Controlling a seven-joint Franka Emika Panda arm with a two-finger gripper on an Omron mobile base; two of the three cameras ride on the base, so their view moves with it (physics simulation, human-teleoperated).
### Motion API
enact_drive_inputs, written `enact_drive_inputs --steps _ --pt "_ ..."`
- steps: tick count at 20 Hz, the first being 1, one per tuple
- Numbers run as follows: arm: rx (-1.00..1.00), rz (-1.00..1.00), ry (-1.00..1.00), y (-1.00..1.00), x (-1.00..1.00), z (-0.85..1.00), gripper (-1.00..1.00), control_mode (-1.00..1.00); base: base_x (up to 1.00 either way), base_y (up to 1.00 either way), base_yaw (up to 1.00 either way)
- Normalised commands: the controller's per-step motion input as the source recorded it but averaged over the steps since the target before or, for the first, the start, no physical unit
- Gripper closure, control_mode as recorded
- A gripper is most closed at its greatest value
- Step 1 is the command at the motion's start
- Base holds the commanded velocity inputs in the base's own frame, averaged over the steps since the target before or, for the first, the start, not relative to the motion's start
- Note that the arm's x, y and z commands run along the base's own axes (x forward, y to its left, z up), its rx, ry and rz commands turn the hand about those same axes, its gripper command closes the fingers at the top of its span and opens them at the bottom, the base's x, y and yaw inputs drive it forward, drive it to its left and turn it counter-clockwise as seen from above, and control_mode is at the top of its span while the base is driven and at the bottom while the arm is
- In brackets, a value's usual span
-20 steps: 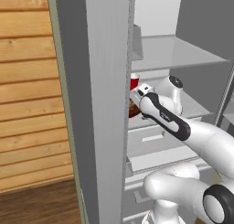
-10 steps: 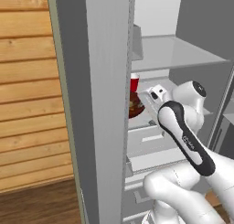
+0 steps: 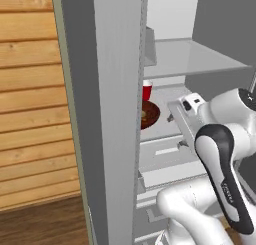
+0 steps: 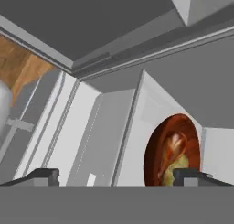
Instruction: Pick the chicken drumstick and potato from their plates and place them in the bowl. Then put the bowl in the fridge.
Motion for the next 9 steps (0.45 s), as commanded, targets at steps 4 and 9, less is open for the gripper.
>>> enact_drive_inputs --steps 4,9 --pt "0.00 -0.39 0.14 -0.50 -1.00 0.09 -1.00 -1.00 0.00 0.00 0.00" --pt "0.00 -0.37 0.02 -0.38 -1.00 0.00 -1.00 -1.00 0.00 0.00 0.00"
